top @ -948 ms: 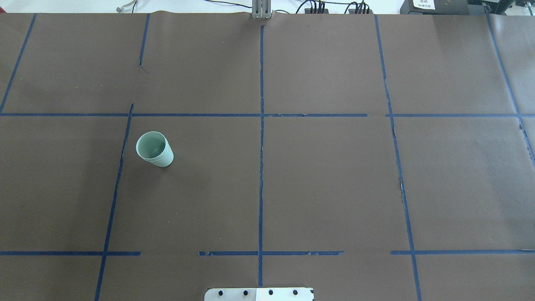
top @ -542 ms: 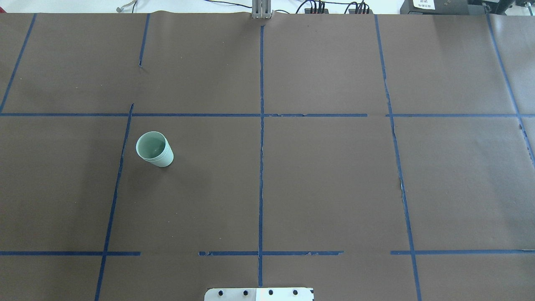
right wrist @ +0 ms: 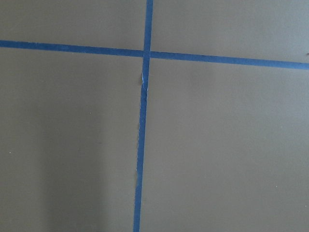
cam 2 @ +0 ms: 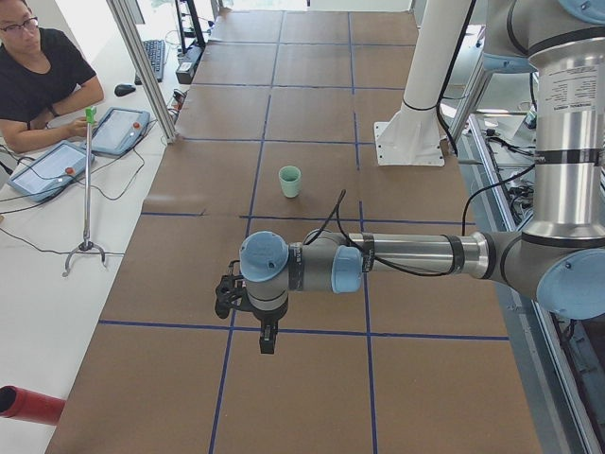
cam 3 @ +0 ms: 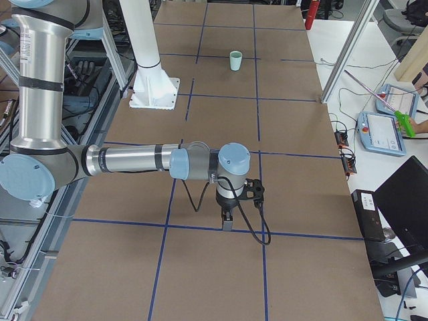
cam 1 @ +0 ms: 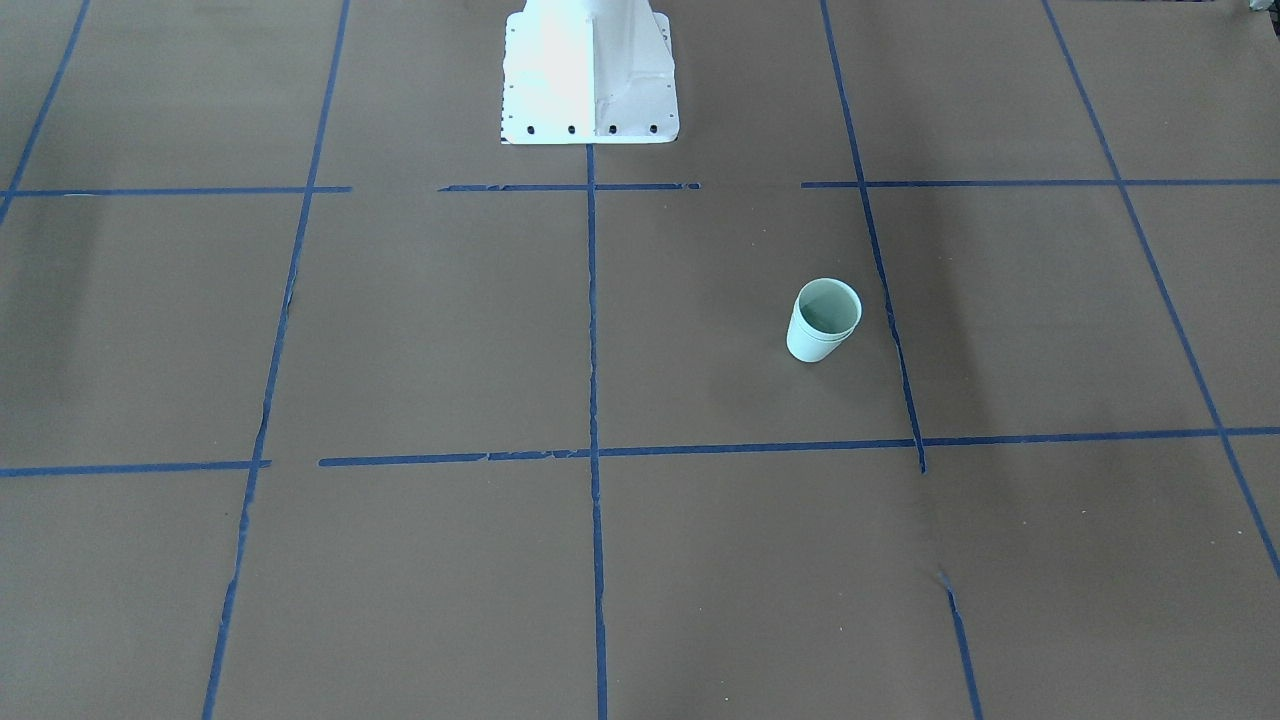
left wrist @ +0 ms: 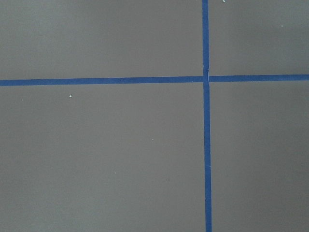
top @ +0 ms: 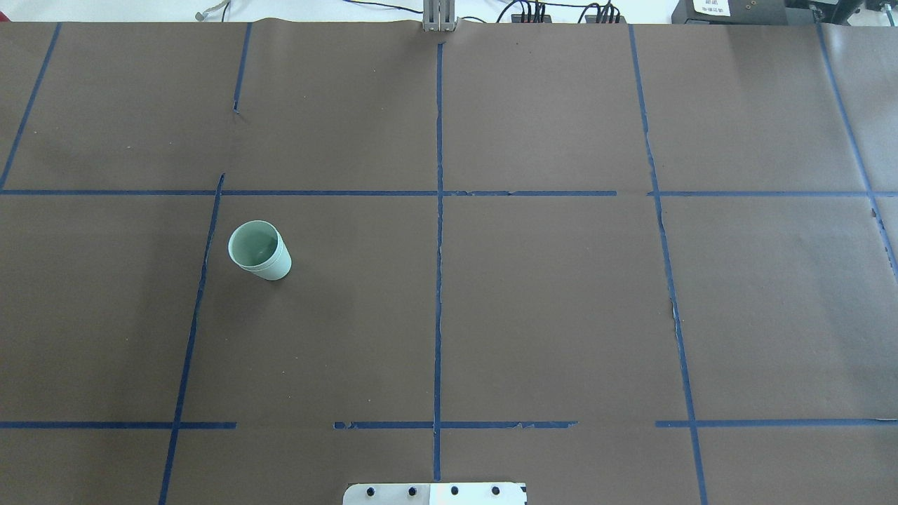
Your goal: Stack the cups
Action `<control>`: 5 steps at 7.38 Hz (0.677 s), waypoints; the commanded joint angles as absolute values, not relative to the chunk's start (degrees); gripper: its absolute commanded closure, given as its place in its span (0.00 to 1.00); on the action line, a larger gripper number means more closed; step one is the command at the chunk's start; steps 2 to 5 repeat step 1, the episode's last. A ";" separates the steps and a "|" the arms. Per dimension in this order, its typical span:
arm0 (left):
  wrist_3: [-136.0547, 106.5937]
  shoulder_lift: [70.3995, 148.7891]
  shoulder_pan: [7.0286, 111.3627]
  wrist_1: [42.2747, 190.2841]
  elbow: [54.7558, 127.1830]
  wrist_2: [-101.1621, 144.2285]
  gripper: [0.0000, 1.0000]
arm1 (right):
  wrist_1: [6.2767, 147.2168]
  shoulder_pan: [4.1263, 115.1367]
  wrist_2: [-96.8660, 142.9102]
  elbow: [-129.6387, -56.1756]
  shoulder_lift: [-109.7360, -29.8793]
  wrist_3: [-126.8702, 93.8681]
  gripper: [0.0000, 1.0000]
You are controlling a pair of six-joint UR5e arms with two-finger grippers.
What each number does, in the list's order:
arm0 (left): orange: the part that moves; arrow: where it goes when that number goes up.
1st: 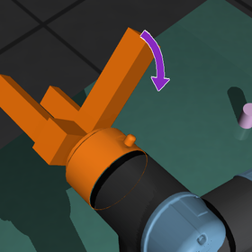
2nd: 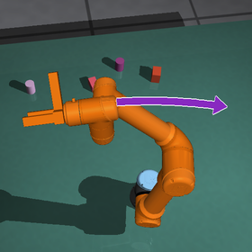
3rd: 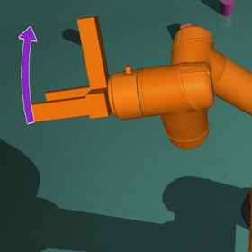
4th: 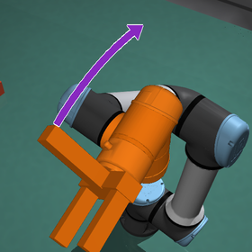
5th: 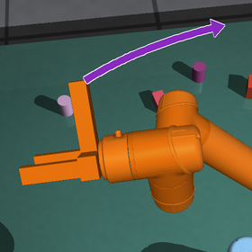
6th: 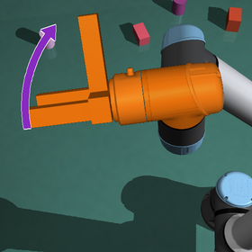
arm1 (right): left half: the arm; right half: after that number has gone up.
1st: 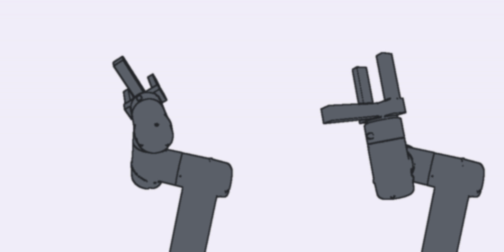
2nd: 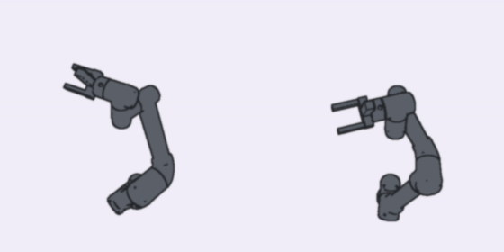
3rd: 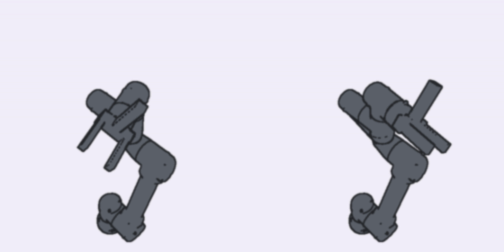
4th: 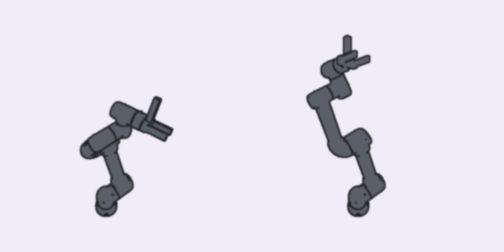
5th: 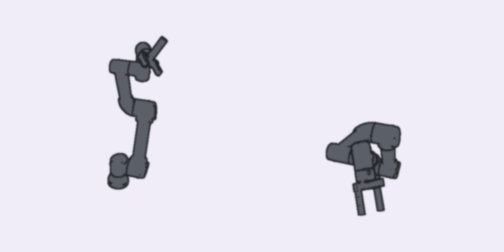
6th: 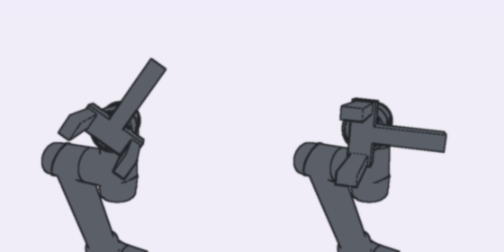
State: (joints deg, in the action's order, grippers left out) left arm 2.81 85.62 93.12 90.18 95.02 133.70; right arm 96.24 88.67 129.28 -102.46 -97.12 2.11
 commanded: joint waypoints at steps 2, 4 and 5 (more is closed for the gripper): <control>2.81 86.13 93.16 90.18 95.10 133.77 0.00 | 96.24 88.68 129.20 -102.39 -97.12 2.11 0.00; 2.81 86.13 93.16 90.18 95.10 133.77 0.00 | 96.24 88.68 129.20 -102.39 -97.12 2.11 0.00; 2.81 86.13 93.16 90.18 95.10 133.77 0.00 | 96.24 88.68 129.20 -102.39 -97.12 2.11 0.00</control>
